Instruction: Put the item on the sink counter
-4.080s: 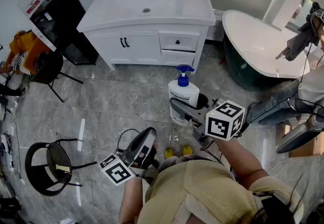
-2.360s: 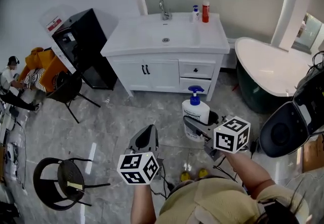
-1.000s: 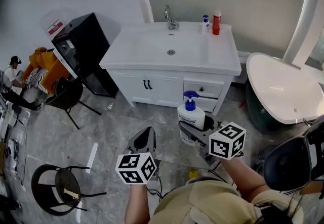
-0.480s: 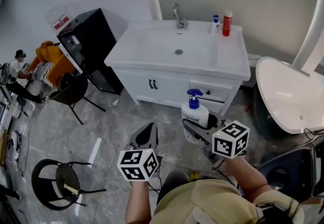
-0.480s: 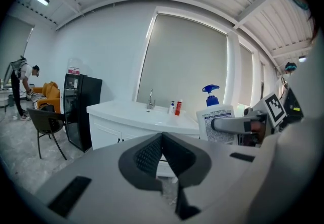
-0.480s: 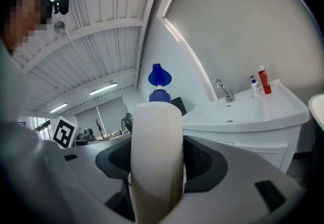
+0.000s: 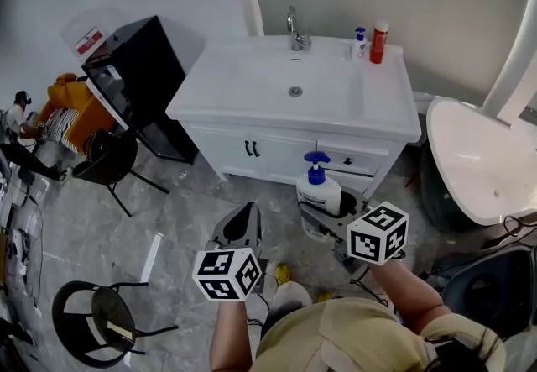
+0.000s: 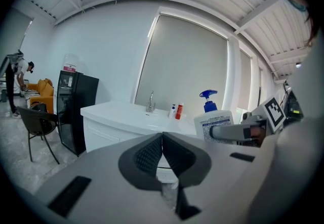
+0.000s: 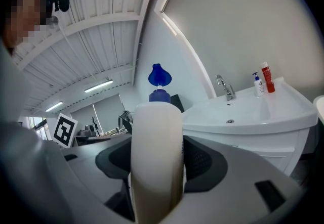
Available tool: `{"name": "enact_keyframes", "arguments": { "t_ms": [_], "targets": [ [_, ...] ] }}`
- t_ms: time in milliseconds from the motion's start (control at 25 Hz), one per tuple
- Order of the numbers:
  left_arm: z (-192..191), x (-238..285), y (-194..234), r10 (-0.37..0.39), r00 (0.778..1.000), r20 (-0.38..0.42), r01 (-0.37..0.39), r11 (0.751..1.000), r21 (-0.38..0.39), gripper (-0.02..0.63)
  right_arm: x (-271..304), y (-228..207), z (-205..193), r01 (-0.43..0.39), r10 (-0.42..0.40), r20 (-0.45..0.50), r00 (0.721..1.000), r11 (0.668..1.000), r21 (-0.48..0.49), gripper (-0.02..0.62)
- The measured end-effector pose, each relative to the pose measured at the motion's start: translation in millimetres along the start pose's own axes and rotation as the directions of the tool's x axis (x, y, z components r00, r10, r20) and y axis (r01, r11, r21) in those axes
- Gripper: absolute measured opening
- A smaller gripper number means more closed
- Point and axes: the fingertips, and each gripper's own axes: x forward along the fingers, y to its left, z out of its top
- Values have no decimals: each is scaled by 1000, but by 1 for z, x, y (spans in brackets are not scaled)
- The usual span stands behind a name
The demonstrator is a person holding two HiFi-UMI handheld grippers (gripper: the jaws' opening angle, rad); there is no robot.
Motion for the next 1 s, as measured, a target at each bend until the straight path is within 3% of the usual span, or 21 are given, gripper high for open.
{"name": "enact_keyframes", "arguments": {
  "t_ms": [360,1000],
  "targets": [
    [28,43,40,-85,996,-27,84,996,-16,38,63,-11,27,29,-29,1,1000,1000,-2,279],
    [58,66,126,-135,989,-67,136,991,8,38,148,-5,48,104,-105,32,994,994,17,279]
  ]
}}
